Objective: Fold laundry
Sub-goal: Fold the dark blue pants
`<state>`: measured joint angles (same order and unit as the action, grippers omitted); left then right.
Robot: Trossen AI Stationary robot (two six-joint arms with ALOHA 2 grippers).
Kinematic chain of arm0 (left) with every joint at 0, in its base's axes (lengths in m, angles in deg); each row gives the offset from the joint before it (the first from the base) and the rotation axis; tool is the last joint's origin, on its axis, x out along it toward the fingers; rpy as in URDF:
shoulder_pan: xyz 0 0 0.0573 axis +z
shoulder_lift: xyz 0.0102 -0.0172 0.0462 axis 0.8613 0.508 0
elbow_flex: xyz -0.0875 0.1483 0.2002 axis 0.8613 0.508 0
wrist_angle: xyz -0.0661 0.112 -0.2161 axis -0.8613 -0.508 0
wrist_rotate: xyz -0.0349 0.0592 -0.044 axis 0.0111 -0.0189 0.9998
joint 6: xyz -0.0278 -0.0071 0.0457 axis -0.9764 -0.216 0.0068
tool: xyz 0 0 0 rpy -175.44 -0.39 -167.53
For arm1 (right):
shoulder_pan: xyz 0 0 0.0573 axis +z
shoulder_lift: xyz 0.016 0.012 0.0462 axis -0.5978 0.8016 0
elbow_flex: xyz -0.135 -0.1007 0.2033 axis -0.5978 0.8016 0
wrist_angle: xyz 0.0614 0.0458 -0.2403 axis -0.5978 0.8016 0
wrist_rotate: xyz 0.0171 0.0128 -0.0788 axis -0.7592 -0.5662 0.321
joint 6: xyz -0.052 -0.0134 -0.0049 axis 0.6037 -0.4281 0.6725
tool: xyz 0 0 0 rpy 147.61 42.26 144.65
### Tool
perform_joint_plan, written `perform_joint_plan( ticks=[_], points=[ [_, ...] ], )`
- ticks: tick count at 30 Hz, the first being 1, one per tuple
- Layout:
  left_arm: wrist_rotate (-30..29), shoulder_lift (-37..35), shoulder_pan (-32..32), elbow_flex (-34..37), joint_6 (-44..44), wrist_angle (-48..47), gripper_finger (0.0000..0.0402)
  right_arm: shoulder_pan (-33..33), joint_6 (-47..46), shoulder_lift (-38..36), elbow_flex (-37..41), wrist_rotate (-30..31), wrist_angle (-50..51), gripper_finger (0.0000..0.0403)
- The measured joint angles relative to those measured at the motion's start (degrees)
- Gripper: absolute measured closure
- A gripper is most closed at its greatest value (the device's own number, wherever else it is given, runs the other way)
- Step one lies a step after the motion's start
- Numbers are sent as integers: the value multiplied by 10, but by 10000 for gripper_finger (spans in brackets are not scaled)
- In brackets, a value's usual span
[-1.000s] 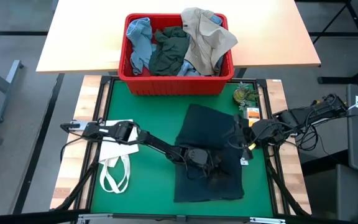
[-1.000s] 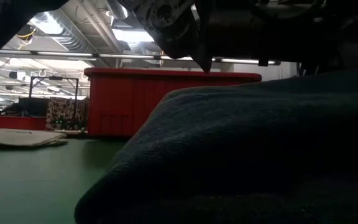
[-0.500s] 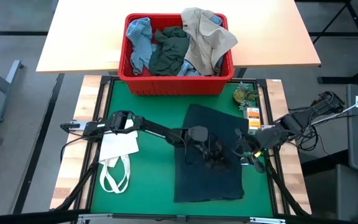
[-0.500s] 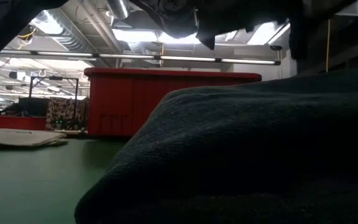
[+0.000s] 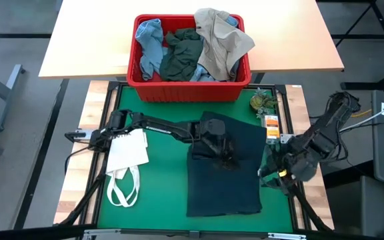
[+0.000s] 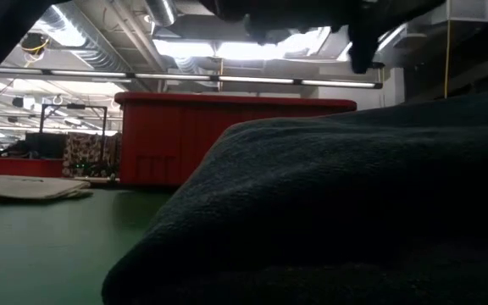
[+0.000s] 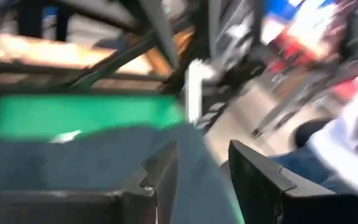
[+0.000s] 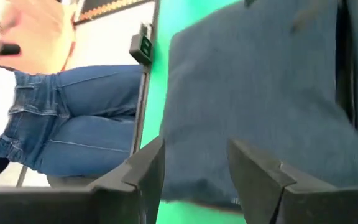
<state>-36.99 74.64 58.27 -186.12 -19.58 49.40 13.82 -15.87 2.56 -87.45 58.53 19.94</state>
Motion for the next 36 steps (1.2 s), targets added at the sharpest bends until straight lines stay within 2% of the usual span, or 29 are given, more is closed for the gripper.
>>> perform_joint_plan(
  ticks=[6,9,14,19,28,36],
  points=[
    [-149,-46,-14,0,98,-192,267,42,-128,42,0,-13,36,230],
    [-188,-53,-31,0,111,-246,267,56,-187,74,0,-46,38,230],
    [-194,-52,-55,0,115,-294,267,58,-261,125,0,-99,38,230],
    [-209,-51,-78,0,115,-333,267,57,-291,158,0,-99,5,230],
    [-239,-51,-101,0,116,-335,267,57,-320,204,0,-89,-20,230],
    [-240,-51,-105,0,115,-340,267,57,-320,228,0,-75,-23,230]
  ],
)
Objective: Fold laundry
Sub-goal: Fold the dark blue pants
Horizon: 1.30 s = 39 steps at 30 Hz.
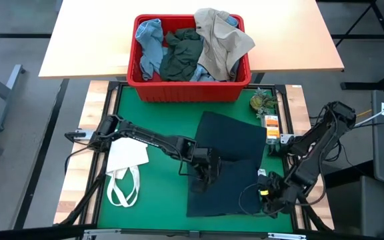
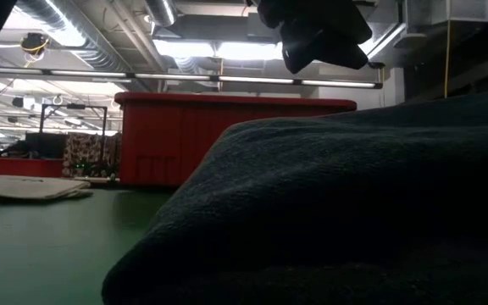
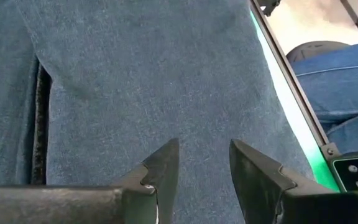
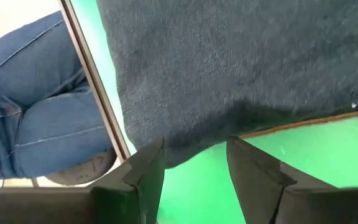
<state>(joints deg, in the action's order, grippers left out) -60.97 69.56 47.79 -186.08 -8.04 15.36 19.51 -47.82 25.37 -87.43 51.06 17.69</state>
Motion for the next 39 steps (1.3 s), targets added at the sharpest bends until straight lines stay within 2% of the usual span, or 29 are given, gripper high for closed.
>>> perform_joint_plan(
  ticks=[9,16,20,24,26,30,33,39],
  points=[
    [0,0,0,0,-1,-2,266,0,0,2,0,52,-1,230],
    [10,0,-1,0,0,-20,266,0,0,29,0,30,-1,233],
    [35,-4,-1,0,-1,-41,266,0,7,44,0,3,-9,275],
    [35,-7,-5,0,-2,-55,266,0,26,47,0,6,-16,366],
    [33,-7,-8,0,-2,-57,266,0,39,47,0,10,-17,392],
    [31,-8,-9,0,-2,-59,266,0,35,47,0,10,-17,383],
    [31,-8,-11,0,-1,-59,266,0,35,41,0,3,-17,397],
    [31,-8,-11,0,-1,-59,266,0,34,6,0,2,-53,399]
  ],
)
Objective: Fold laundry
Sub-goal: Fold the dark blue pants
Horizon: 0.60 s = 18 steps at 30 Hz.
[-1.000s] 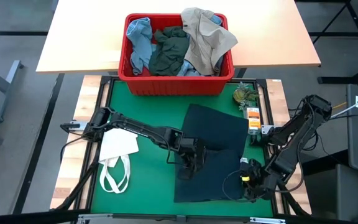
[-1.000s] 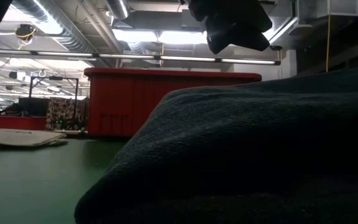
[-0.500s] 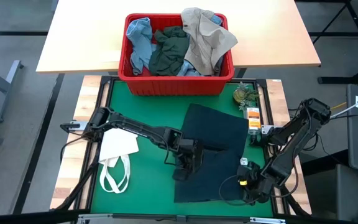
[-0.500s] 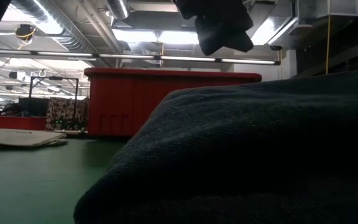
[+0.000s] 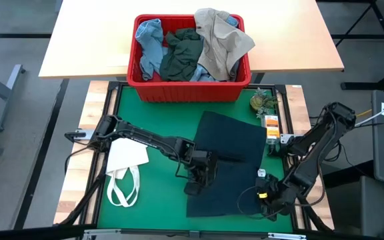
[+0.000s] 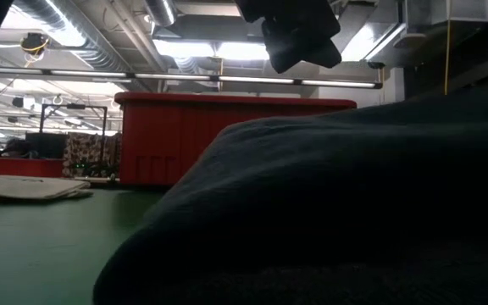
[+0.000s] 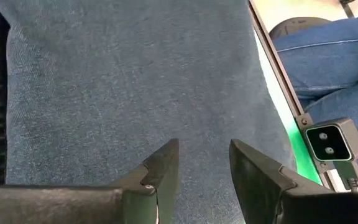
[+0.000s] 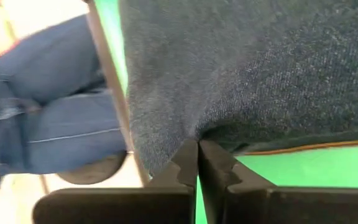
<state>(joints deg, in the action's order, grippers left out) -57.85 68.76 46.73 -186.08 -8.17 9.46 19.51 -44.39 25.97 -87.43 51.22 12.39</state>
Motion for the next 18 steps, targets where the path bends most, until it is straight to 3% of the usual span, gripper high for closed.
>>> perform_joint_plan(
  ticks=[7,18],
  points=[
    [0,0,0,0,0,0,266,0,4,-19,0,-16,-76,401],
    [0,0,0,0,-1,-7,266,0,5,8,0,-40,-36,391]
  ],
)
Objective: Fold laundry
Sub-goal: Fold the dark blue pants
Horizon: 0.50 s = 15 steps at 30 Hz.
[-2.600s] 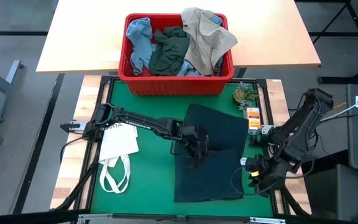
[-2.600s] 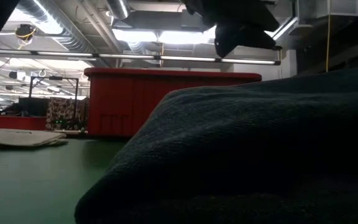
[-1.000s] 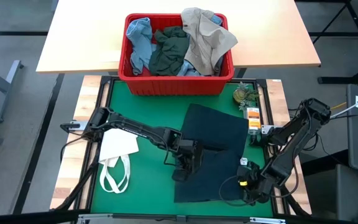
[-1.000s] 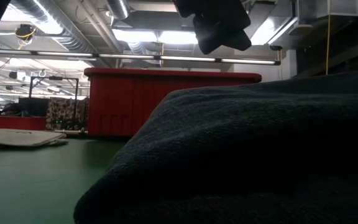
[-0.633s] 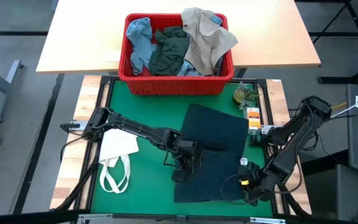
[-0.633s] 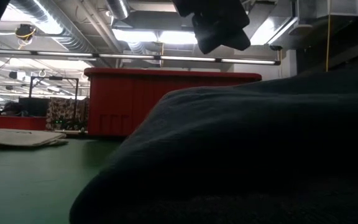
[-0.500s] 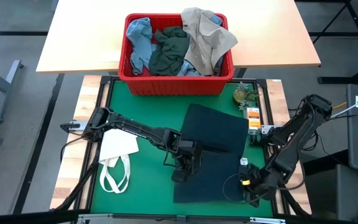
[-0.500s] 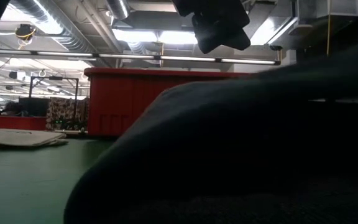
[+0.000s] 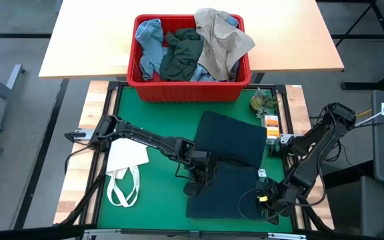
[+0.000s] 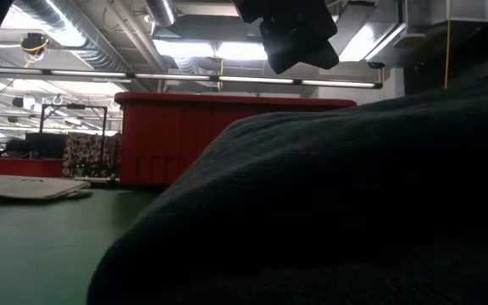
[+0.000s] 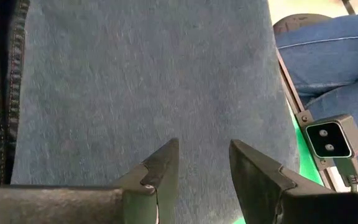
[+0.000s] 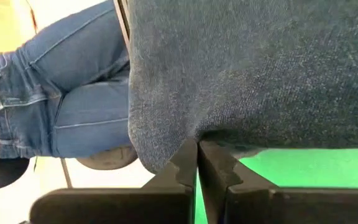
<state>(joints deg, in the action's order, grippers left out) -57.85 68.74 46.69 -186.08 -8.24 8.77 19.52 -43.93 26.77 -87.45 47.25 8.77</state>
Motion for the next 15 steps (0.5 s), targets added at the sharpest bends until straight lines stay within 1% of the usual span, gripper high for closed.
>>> perform_joint_plan(
  ticks=[7,13,15],
  points=[
    [0,0,0,0,-12,-3,266,0,-2,0,0,-13,-5,354],
    [-7,0,0,0,-19,-3,266,0,10,0,0,-10,-2,295],
    [-19,0,0,0,-19,-3,266,-2,-2,-1,0,-39,-5,279]
  ],
)
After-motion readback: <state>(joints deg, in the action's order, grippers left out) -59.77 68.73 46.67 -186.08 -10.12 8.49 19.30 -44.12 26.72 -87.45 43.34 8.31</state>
